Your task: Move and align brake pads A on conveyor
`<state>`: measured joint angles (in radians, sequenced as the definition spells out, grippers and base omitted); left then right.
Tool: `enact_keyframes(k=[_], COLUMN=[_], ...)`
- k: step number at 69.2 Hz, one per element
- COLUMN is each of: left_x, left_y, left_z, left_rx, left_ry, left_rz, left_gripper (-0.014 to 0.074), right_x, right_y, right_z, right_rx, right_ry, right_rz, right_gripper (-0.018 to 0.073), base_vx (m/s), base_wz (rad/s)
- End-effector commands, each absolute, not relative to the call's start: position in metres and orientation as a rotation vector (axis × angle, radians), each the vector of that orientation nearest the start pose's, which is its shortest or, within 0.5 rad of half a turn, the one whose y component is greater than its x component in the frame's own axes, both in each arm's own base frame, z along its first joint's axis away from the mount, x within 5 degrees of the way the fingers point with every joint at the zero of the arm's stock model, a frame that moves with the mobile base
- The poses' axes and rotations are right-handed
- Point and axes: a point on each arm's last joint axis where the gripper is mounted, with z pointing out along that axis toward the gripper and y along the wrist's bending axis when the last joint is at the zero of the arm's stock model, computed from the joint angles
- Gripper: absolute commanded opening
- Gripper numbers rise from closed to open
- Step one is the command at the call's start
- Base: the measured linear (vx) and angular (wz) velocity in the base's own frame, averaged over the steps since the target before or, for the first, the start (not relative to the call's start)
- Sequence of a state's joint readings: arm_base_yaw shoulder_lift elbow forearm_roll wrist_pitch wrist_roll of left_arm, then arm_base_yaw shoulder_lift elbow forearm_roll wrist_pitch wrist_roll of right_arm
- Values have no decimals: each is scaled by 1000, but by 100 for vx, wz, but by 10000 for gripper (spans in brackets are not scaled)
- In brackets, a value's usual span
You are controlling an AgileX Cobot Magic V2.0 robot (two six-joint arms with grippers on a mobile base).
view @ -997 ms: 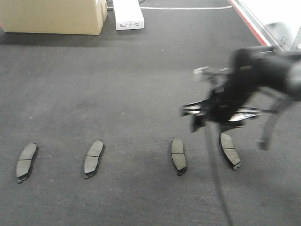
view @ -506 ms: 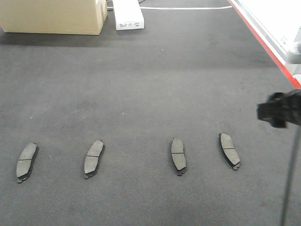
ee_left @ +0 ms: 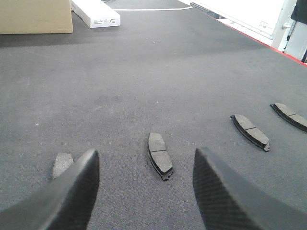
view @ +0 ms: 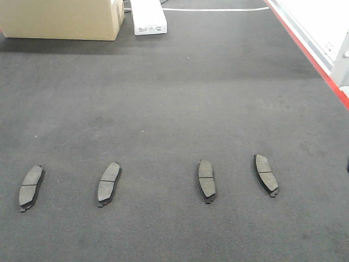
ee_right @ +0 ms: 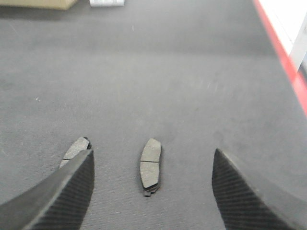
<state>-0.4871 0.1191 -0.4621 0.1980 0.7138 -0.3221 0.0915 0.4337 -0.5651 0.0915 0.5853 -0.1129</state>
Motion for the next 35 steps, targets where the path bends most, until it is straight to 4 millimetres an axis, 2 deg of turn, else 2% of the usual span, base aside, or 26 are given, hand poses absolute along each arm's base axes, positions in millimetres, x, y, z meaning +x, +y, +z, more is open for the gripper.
enact_keyframes(k=[1, 11, 23, 29, 35], left_x=[33, 33, 33, 33, 33], left_y=[-5, -5, -5, -5, -5], left_z=[307, 307, 307, 307, 307], left_rx=[208, 208, 208, 208, 208], left_ry=[1771, 1771, 1770, 1769, 1769], left_rz=[-359, -359, -359, -359, -359], left_gripper=[423, 423, 403, 348, 225], right_x=[70, 43, 28, 28, 28], right_y=[10, 9, 7, 7, 7], right_z=[325, 307, 298, 297, 297], right_rx=[-167, -178, -160, -161, -162], right_ry=[1758, 1629, 1493, 1495, 1503], right_rz=[60, 51, 45, 44, 44], right_gripper=[505, 505, 503, 480, 403], base_vx=[0, 0, 0, 0, 0], base_wz=[0, 0, 0, 0, 0])
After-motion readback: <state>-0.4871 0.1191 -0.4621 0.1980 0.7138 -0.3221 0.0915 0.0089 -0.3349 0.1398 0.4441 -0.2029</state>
